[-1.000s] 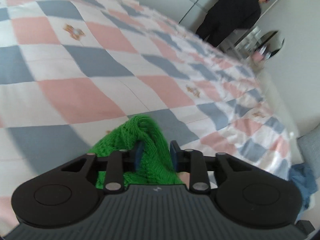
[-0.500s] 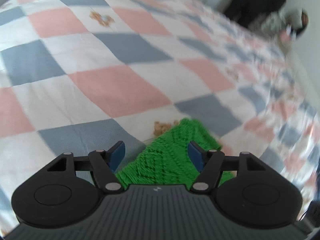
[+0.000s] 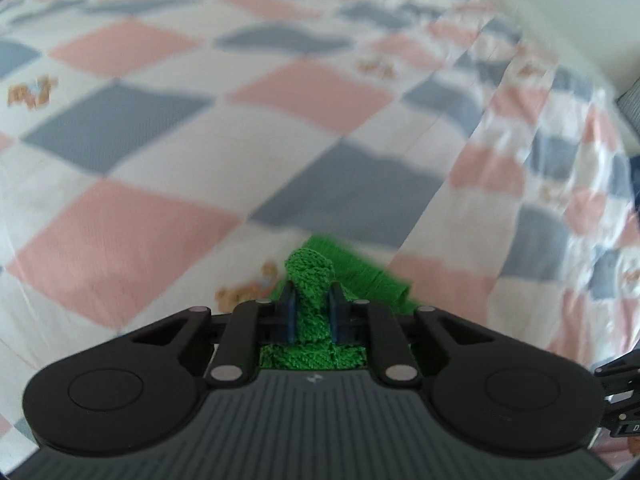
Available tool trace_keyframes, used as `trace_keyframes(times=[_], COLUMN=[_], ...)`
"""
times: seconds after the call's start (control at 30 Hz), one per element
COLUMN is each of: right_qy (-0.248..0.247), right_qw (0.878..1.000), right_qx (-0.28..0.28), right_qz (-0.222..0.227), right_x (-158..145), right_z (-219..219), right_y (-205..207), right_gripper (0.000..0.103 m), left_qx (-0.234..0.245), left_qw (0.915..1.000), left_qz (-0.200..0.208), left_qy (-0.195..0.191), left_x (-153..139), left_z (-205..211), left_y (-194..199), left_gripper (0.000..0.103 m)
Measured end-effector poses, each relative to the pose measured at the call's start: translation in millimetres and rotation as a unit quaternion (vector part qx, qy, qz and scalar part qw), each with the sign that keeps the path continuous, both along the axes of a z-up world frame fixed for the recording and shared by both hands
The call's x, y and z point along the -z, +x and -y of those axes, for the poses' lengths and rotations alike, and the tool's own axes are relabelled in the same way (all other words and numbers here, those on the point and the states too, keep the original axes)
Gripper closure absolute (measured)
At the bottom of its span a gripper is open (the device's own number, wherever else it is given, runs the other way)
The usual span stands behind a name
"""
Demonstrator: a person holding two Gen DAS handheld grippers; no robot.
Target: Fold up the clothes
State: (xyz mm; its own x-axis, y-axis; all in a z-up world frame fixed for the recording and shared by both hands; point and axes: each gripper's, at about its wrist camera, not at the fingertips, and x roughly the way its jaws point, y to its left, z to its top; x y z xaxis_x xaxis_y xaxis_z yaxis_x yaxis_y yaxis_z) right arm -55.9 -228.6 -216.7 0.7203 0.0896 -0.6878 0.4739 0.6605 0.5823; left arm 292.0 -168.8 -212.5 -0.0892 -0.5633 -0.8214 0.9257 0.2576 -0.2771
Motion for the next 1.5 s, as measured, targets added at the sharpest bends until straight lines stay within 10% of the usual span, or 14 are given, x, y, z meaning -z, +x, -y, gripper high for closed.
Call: trace_keyframes(times=[0.4, 0.57, 0.73, 0.83, 1.03, 1.33, 1.5], right_qy=[-0.045, -0.001, 0.029, -0.006, -0.149, -0.196, -0.167], right_qw=[0.995, 0.995, 0.991, 0.990, 0.985, 0.975, 0.980], right_qx=[0.085, 0.080, 0.099, 0.090, 0.039, -0.064, -0.055], right_qz=[0.016, -0.066, -0.084, -0.104, -0.079, -0.081, -0.092], right_x=[-14.0, 38.6, 46.3, 33.3, -3.3, 44.1, 33.0], right_z=[8.6, 14.3, 23.2, 26.2, 3.6, -13.1, 4.7], right_y=[-12.5, 0.8, 7.5, 6.9, 19.3, 42.2, 45.6], right_gripper=[0.096, 0.097, 0.088, 0.066, 0.064, 0.070, 0.067], left_qx=[0.005, -0.012, -0.057, -0.095, -0.102, -0.125, -0.154], left_qw=[0.9977, 0.9985, 0.9978, 0.9929, 0.9922, 0.9875, 0.9805], left_qz=[-0.028, -0.003, 0.016, 0.072, 0.062, 0.088, 0.113], left_qy=[-0.062, 0.053, 0.029, 0.001, -0.036, 0.038, 0.046], left_x=[4.7, 53.5, 24.5, -9.9, -42.5, 42.2, 22.1], left_z=[39.6, 63.4, 51.6, 27.3, -53.1, -59.6, -58.6], left_y=[-4.0, -0.4, 5.8, 7.5, -11.3, -29.7, -43.6], left_gripper=[0.091, 0.087, 0.081, 0.084, 0.086, 0.092, 0.093])
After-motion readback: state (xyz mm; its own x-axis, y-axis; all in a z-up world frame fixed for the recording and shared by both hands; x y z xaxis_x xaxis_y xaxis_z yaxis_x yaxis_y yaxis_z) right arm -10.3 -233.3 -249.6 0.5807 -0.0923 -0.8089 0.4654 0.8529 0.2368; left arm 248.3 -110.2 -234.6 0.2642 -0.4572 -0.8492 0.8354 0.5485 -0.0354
